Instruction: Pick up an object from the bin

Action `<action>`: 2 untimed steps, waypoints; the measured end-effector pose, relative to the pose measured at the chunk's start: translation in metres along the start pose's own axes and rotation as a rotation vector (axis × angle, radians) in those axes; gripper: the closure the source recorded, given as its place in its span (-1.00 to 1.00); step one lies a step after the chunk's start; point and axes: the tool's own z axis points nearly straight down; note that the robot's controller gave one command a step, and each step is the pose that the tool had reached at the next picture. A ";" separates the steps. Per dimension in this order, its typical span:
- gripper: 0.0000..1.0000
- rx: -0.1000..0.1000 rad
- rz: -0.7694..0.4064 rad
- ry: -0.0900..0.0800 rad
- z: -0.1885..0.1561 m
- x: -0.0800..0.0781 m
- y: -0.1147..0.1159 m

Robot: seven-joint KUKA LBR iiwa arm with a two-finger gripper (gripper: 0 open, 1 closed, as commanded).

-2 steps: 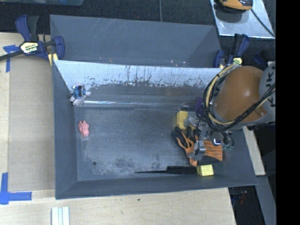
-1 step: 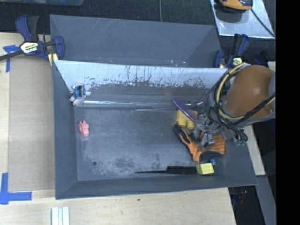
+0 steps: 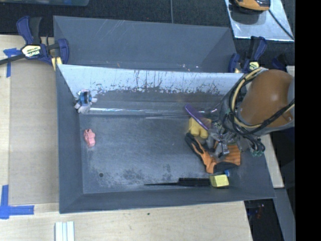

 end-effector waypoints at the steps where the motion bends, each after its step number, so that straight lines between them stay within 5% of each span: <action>1: 1.00 0.000 0.001 -0.001 -0.021 0.000 0.000; 2: 1.00 0.000 0.003 -0.002 -0.036 0.000 0.000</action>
Offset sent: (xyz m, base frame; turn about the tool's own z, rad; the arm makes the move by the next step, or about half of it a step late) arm -0.0011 0.0004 0.0459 0.0007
